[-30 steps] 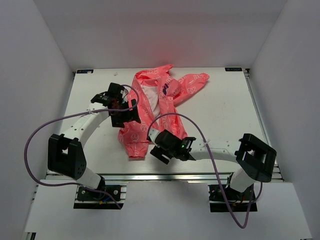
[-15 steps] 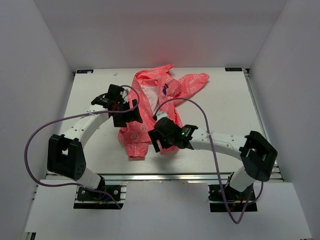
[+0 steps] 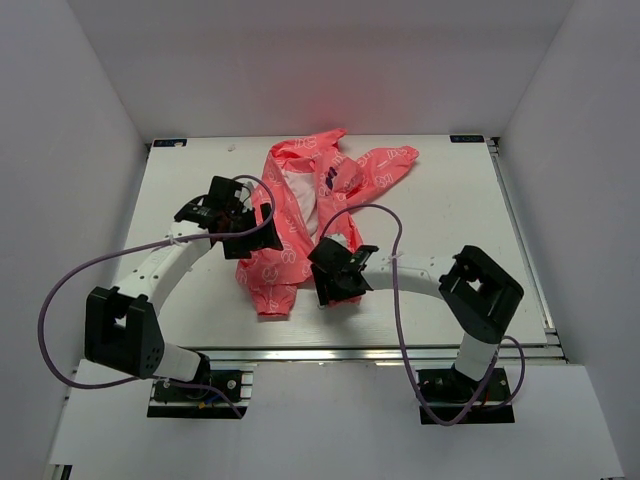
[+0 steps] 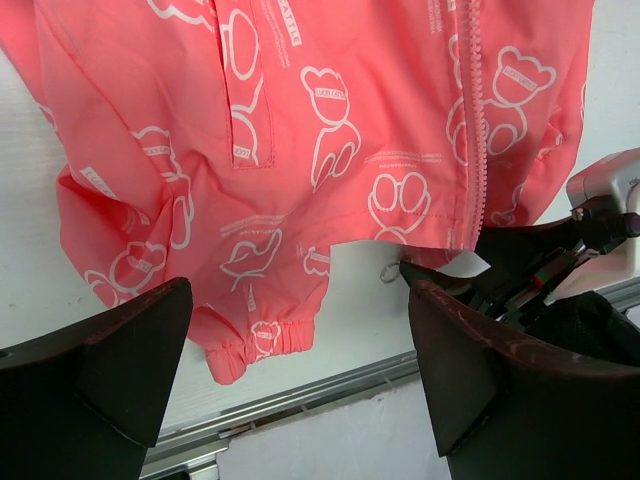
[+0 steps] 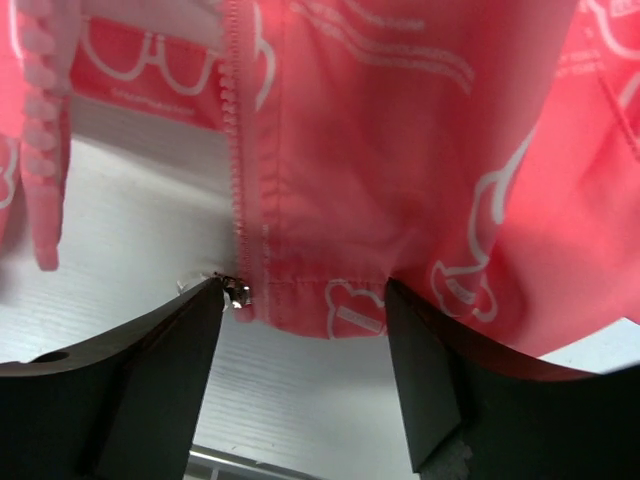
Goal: Zip up the jacket
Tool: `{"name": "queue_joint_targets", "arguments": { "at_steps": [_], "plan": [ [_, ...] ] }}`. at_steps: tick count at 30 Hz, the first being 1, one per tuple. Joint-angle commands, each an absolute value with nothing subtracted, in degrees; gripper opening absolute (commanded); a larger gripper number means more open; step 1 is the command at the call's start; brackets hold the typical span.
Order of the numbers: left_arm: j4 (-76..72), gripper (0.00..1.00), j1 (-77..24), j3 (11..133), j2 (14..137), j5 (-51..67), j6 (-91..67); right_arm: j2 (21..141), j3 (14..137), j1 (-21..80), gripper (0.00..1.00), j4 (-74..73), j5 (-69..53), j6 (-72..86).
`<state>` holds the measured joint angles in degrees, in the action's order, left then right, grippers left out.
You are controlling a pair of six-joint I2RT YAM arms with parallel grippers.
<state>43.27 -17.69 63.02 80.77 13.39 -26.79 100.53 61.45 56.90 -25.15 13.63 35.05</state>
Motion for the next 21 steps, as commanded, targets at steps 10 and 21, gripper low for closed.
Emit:
{"name": "queue_joint_targets", "arguments": {
  "at_steps": [10, 21],
  "plan": [
    [41.3, 0.98, -17.8, 61.9, 77.5, 14.1, -26.5, 98.9, 60.1, 56.9, 0.75, -25.2, 13.7, 35.8],
    [41.1, 0.98, -17.8, 60.9, 76.5, 13.9, -26.0, 95.0, 62.9, 57.0, 0.74, -29.4, 19.3, 36.6]
  ]
}}
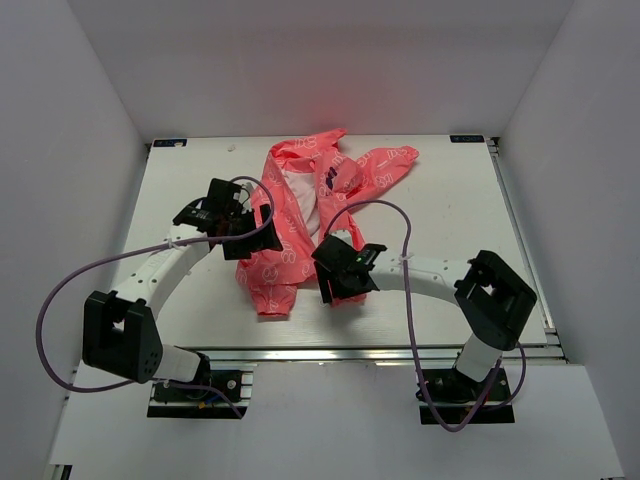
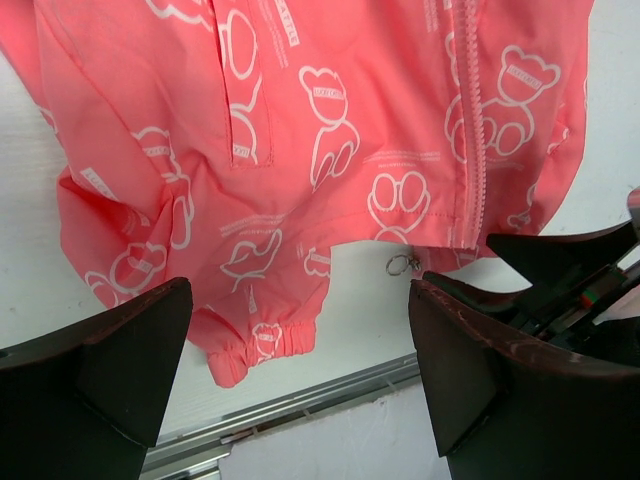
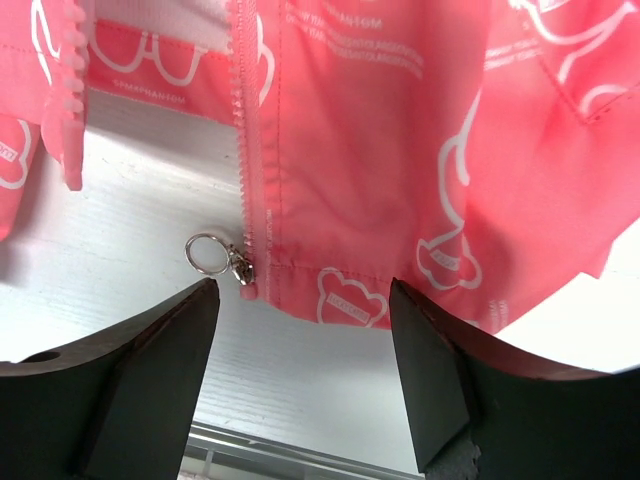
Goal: Zip up the jacket
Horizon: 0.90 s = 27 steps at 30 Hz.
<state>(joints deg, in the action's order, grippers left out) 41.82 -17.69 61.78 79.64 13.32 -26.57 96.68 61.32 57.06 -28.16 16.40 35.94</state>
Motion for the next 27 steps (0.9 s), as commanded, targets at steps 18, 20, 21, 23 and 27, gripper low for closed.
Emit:
{"name": "queue_joint_targets", "arguments": {
  "at_steps": [18, 20, 21, 23, 27],
  "plan": [
    [41.2, 0.98, -17.8, 60.2, 76.5, 13.8, -26.1, 100.9, 62.4, 57.0, 0.65, -28.2, 21.0, 36.8],
    [41.5, 0.98, -17.8, 60.3, 76.5, 13.7, -26.2, 101.4, 61.2, 57.0, 0.66, -26.5, 19.4, 36.7],
    [41.4, 0.98, -17.8, 60.3, 76.4, 13.5, -26.2, 102.2, 61.0, 57.0, 0.66, -26.3, 18.9, 36.6],
    [41.5, 0.98, -17.8, 60.3, 76.4, 13.1, -26.4, 103.3, 60.6, 57.0, 0.61, -26.2, 17.3, 36.7],
    [41.8, 0.98, -17.8, 60.0, 75.9, 12.6, -26.5, 103.6, 59.0, 57.0, 0.48, -27.8, 19.2, 38.0]
  ]
}}
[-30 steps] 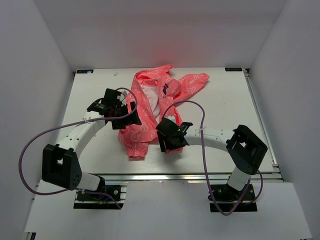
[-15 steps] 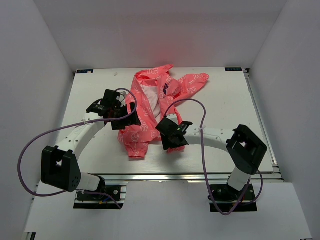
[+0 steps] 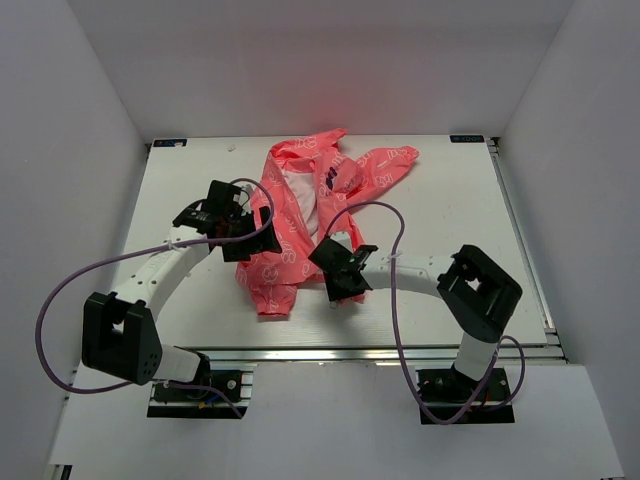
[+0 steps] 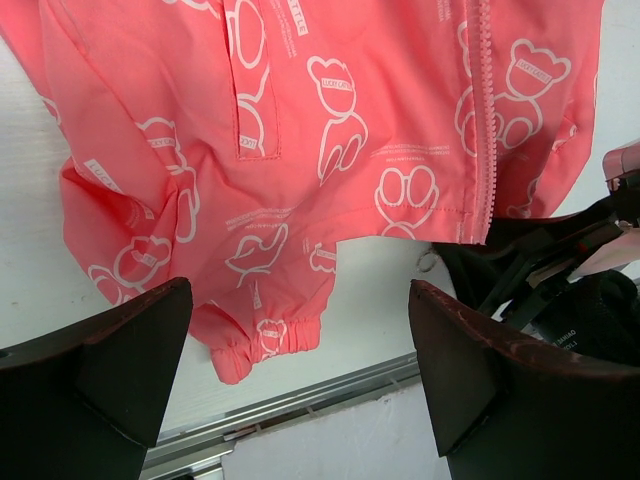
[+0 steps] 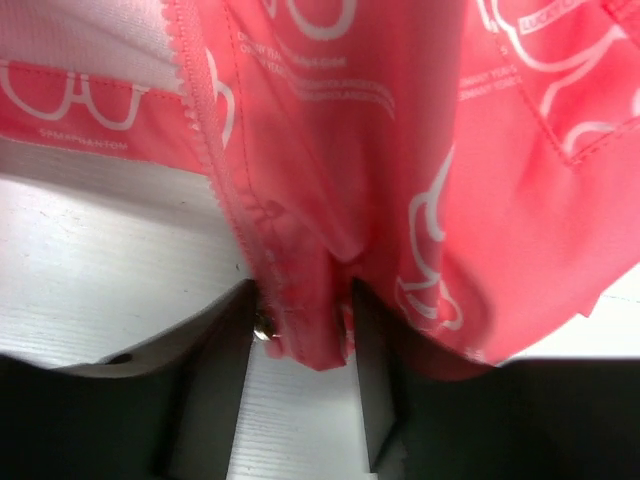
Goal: Zip up the jacket
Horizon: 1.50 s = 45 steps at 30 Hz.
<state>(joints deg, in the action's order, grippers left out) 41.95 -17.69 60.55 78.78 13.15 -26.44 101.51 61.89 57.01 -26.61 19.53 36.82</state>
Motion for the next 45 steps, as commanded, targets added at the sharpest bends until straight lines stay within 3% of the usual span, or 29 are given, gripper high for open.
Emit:
{"name": "queue_joint_targets", "arguments": {
  "at_steps": [1, 6, 10, 15, 23, 28, 37, 45],
  "plan": [
    [41.7, 0.98, -17.8, 59.9, 75.8, 12.4, -26.6, 103.4, 58.3, 57.0, 0.41, -27.5, 18.9, 37.9],
    [41.9, 0.98, -17.8, 60.8, 75.8, 12.3, -26.4, 102.7, 56.0, 56.9, 0.08, -25.1, 16.4, 36.1],
    [41.0, 0.98, -18.0, 60.9, 75.7, 15.6, -25.1, 99.2, 58.3, 56.7, 0.0, -21.4, 12.0, 31.2],
    [39.6, 0.98, -21.0, 60.5, 76.3, 17.9, -24.8, 93.0, 60.7, 53.8, 0.0, -21.0, 7.0, 28.7],
    [34.4, 0.98, -27.9, 62.1, 83.9, 19.0, -27.9, 79.6, 50.1, 42.2, 0.0, -14.5, -3.2, 31.2],
    [32.3, 0.98, -29.9, 65.5, 91.5, 18.8, -29.3, 77.6, 47.5, 39.6, 0.0, -13.1, -7.4, 30.9],
    [32.1, 0.95, -33.1, 70.0, 100.9, 8.5, -31.9, 78.6, 49.4, 38.2, 0.0, -15.0, -7.2, 30.1],
    [42.4, 0.92, -39.1, 78.8, 111.5, -6.7, -34.4, 78.6, 50.4, 36.6, 0.0, -17.8, -4.1, 27.9]
  ]
}}
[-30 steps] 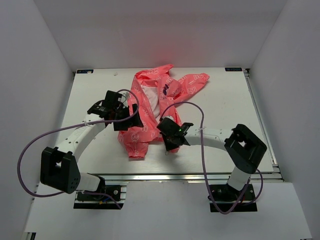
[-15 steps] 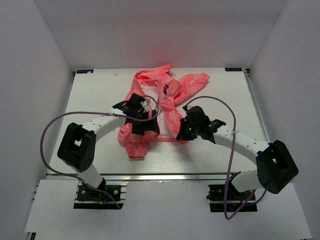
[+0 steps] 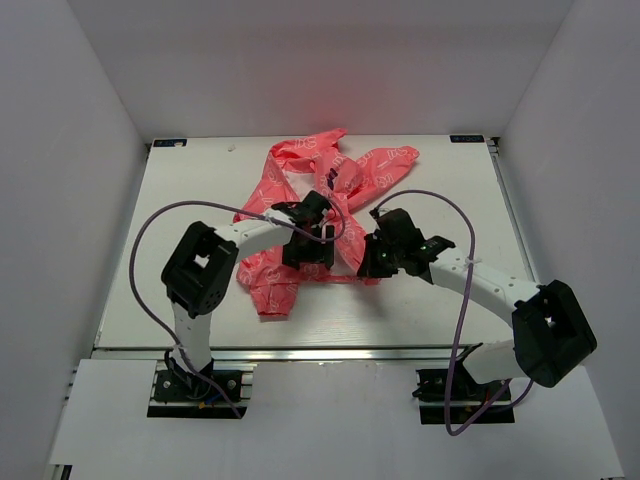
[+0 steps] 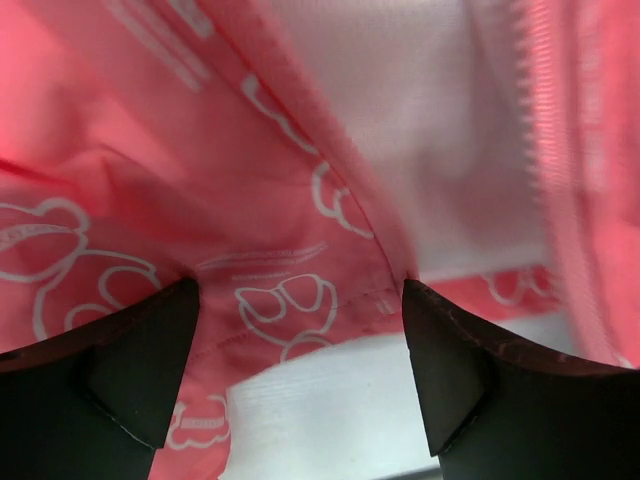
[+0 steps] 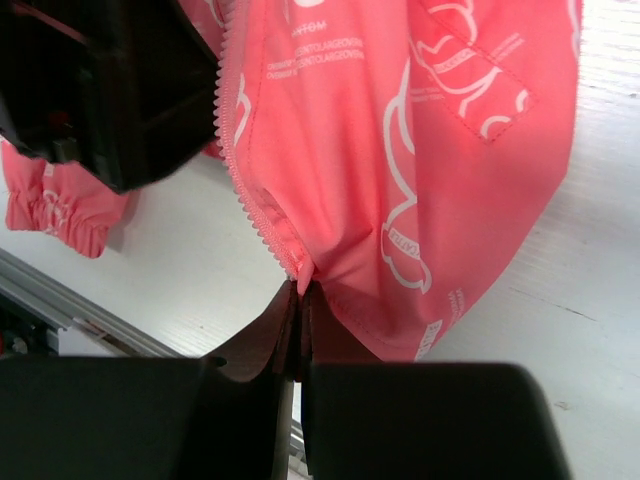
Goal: Zip up the jacket
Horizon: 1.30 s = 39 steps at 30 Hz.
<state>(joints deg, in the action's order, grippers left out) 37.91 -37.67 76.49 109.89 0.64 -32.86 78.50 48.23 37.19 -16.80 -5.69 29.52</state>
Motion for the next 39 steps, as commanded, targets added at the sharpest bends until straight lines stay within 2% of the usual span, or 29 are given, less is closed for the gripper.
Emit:
{"name": "queue_joint_targets", "arguments": {
  "at_steps": [1, 5, 12, 21, 24, 25, 32, 34, 39],
  "plan": [
    [42.9, 0.92, -39.5, 79.0, 112.0, -7.3, -35.0, 78.7, 50.3, 36.6, 0.0, -17.8, -3.7, 27.9],
    [43.6, 0.91, -40.2, 79.2, 113.7, -9.2, -37.8, 78.9, 49.5, 36.4, 0.0, -17.9, -3.0, 28.5],
    [45.8, 0.64, -41.0, 80.9, 115.6, -12.6, -39.5, 79.2, 47.4, 36.4, 0.0, -17.2, -1.8, 29.1],
    [49.9, 0.57, -41.1, 84.6, 113.0, -14.3, -37.5, 82.3, 45.7, 36.3, 0.0, -15.2, -1.0, 29.2],
    [50.9, 0.48, -41.1, 84.2, 110.3, -14.1, -36.1, 83.1, 45.4, 36.2, 0.0, -14.2, -0.7, 29.3],
    [50.9, 0.37, -41.1, 83.8, 109.7, -13.5, -35.4, 83.3, 45.3, 36.1, 0.0, -13.8, -0.7, 29.3],
    [50.4, 0.06, -41.0, 80.0, 106.4, -8.6, -32.6, 83.9, 45.1, 35.8, 0.0, -11.8, -1.8, 29.0],
    [50.2, 0.01, -41.0, 79.4, 105.0, -7.7, -31.8, 84.3, 45.0, 35.5, 0.0, -11.3, -2.4, 28.7],
    [48.0, 0.0, -41.0, 77.4, 101.3, -2.0, -29.0, 83.7, 44.6, 35.1, 0.0, -6.0, -10.8, 25.8]
  ]
}}
